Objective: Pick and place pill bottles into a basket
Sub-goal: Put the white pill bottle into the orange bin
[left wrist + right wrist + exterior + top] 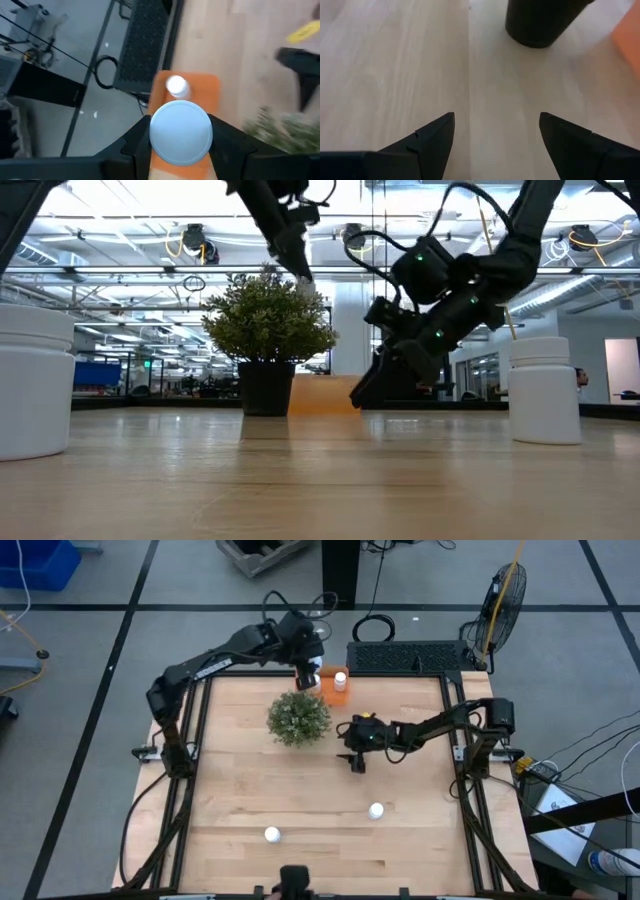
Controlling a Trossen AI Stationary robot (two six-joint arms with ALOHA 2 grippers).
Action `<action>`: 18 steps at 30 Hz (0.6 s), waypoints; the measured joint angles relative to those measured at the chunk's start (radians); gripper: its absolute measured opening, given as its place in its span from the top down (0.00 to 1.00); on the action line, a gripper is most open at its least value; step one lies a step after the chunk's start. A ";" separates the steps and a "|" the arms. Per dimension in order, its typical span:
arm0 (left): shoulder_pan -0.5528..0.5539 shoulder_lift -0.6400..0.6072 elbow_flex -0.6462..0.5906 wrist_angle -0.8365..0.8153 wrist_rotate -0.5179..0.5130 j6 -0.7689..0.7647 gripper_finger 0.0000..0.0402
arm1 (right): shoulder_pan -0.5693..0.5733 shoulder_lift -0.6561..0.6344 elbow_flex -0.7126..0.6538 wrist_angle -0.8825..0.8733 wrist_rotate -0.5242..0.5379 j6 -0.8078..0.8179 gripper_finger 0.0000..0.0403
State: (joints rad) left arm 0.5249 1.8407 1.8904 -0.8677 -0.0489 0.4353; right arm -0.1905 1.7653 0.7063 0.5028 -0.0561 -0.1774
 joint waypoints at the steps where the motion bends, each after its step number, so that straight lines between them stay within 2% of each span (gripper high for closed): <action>1: 0.009 0.012 0.000 0.023 0.000 0.010 0.60 | -0.005 -0.008 -0.013 0.018 -0.002 -0.004 0.30; 4: 0.038 0.042 0.000 0.077 0.016 0.041 0.60 | -0.013 -0.024 -0.047 0.089 -0.032 -0.010 0.31; 9: 0.093 0.080 0.000 0.106 0.141 0.033 0.60 | -0.009 -0.029 -0.074 0.144 -0.053 -0.010 0.32; 18: 0.129 0.150 0.000 0.088 0.179 0.040 0.60 | 0.025 -0.029 -0.075 0.161 -0.053 -0.010 0.32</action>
State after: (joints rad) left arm 0.6536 1.9906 1.8904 -0.7794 0.1303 0.4751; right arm -0.1660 1.7363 0.6315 0.6637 -0.1093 -0.1871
